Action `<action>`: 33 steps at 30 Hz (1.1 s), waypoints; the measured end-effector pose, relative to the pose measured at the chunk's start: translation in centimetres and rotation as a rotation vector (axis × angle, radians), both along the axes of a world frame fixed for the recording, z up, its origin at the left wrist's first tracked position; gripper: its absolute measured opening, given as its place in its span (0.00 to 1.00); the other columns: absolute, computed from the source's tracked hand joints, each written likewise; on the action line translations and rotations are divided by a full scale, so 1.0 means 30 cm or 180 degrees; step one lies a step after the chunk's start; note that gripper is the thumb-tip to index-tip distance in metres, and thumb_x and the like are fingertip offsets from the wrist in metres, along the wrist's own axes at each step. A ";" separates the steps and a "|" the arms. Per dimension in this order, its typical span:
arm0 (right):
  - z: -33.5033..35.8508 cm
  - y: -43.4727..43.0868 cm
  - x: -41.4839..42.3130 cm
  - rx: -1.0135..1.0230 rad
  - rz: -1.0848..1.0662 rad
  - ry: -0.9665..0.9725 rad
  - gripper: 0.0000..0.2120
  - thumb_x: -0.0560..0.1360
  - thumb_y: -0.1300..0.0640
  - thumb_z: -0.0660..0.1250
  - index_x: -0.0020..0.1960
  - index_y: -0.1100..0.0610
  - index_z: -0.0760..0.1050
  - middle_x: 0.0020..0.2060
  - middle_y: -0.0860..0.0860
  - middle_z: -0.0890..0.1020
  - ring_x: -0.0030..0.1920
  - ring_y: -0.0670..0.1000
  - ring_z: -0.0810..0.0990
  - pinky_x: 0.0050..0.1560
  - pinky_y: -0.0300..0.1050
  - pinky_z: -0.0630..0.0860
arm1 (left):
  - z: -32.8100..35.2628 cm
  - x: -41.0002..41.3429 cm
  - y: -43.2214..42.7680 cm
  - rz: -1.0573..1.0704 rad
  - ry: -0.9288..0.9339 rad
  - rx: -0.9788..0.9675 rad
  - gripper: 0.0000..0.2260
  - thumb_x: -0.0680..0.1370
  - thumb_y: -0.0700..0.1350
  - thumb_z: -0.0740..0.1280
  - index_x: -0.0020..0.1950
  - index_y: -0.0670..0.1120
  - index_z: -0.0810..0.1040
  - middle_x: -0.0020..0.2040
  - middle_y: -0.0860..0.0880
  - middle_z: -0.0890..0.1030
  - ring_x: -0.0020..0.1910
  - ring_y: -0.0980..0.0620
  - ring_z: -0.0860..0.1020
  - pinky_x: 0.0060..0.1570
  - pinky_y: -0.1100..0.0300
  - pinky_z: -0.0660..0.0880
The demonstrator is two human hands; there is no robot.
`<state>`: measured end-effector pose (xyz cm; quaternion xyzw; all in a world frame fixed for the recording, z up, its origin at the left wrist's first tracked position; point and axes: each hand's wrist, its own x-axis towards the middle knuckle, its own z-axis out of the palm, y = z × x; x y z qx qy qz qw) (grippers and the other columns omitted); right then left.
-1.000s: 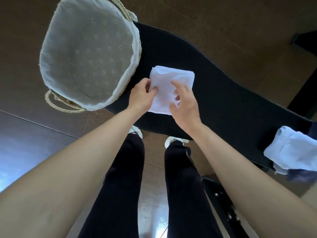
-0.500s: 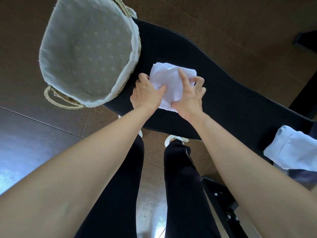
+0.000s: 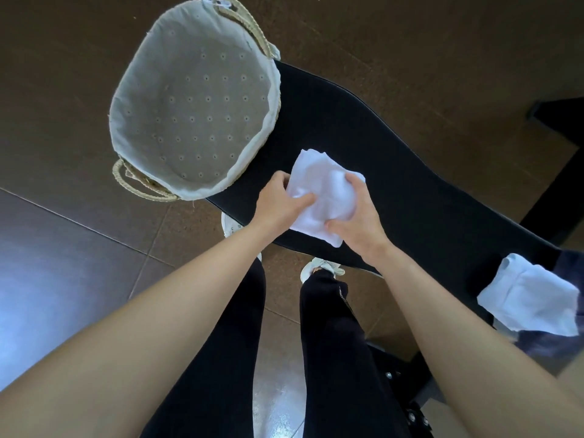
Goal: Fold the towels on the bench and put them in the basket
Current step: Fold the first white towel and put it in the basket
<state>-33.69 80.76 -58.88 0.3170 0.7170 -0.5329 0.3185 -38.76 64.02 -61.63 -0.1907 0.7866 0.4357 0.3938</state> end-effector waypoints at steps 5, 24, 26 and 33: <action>0.143 -0.065 -0.028 -0.0090 0.0221 0.0324 0.42 0.71 0.69 0.71 0.78 0.44 0.59 0.68 0.46 0.68 0.66 0.46 0.73 0.62 0.45 0.79 | 0.171 0.058 -0.133 0.0330 0.0867 0.0432 0.27 0.79 0.49 0.73 0.71 0.56 0.60 0.55 0.49 0.80 0.53 0.49 0.81 0.54 0.54 0.78; 0.110 -0.488 -0.669 0.1238 0.2530 0.1145 0.36 0.76 0.69 0.61 0.79 0.44 0.62 0.63 0.52 0.69 0.58 0.50 0.68 0.56 0.46 0.73 | 0.134 -0.286 -0.484 0.0413 0.0744 -0.0085 0.27 0.77 0.40 0.70 0.77 0.52 0.73 0.62 0.47 0.67 0.51 0.51 0.74 0.61 0.63 0.70; 0.065 -0.485 -0.705 0.1527 0.2834 0.1166 0.36 0.75 0.69 0.62 0.79 0.45 0.62 0.64 0.55 0.69 0.60 0.54 0.70 0.57 0.48 0.73 | 0.090 -0.298 -0.463 0.0336 0.0599 0.0013 0.30 0.78 0.40 0.71 0.79 0.52 0.69 0.63 0.47 0.66 0.51 0.51 0.74 0.60 0.63 0.70; -0.045 -0.487 -0.714 0.2847 0.3297 0.1923 0.33 0.67 0.72 0.71 0.69 0.54 0.71 0.60 0.60 0.71 0.60 0.62 0.72 0.57 0.55 0.76 | -0.035 -0.315 -0.455 -0.0563 0.0293 -0.0223 0.38 0.78 0.48 0.68 0.84 0.59 0.52 0.74 0.40 0.68 0.66 0.37 0.76 0.64 0.47 0.76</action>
